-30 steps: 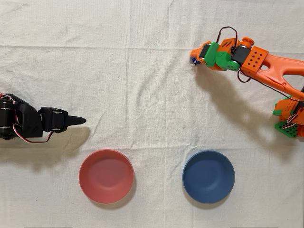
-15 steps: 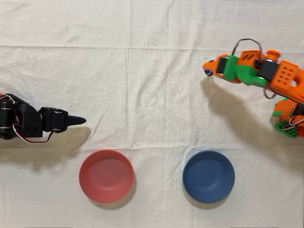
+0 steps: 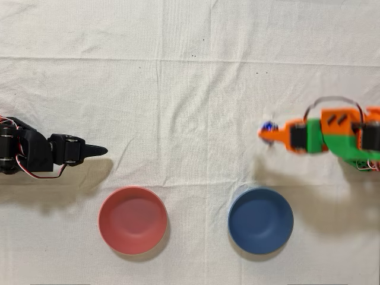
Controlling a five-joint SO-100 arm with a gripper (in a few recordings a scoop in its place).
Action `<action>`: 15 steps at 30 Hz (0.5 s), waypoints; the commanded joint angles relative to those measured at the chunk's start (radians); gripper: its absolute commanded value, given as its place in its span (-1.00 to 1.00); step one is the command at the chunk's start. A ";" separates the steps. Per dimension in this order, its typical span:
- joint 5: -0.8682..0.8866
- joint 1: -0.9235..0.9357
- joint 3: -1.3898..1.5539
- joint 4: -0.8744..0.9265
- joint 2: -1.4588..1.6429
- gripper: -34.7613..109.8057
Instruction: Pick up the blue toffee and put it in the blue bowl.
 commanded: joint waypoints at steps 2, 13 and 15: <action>0.021 -0.202 -0.129 0.006 -0.038 -0.35; 0.061 -0.460 -0.181 -0.080 -0.250 -0.35; 0.066 -0.482 -0.175 -0.095 -0.281 -0.35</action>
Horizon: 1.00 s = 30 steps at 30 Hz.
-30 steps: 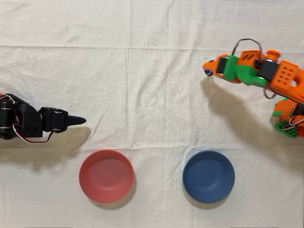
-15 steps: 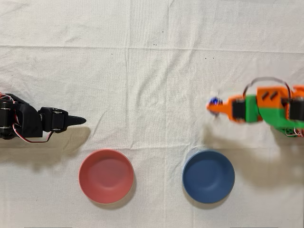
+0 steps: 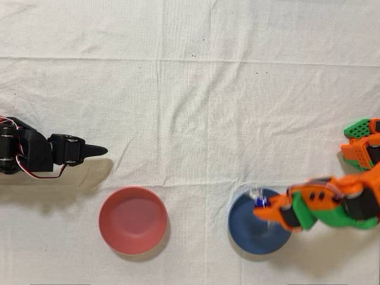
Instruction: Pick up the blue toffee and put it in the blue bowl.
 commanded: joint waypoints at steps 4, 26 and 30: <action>0.009 -0.078 -0.037 -0.048 -0.048 -0.35; 0.052 -0.095 0.094 -0.137 -0.144 -0.05; 0.044 -0.084 0.121 -0.135 -0.124 0.00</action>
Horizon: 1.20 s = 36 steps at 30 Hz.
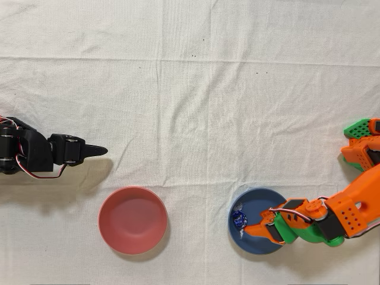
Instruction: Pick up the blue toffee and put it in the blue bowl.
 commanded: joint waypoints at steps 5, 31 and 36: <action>-0.032 0.006 0.051 0.012 0.123 0.03; -0.204 0.621 0.311 0.169 0.848 -0.52; -0.209 0.692 0.500 0.120 1.043 -0.52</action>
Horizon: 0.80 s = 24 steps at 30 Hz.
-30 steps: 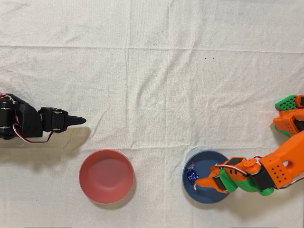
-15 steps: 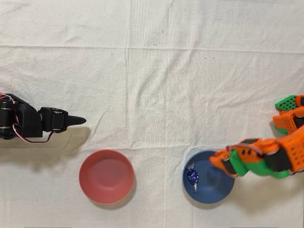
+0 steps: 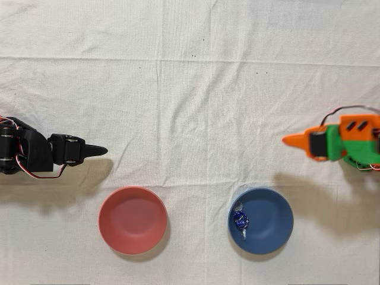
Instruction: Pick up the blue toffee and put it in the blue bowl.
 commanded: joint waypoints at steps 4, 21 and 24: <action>0.005 0.064 0.247 -0.066 0.336 -0.52; 0.106 0.118 0.770 -0.242 0.815 -0.52; 0.121 0.109 0.827 -0.255 0.845 -0.52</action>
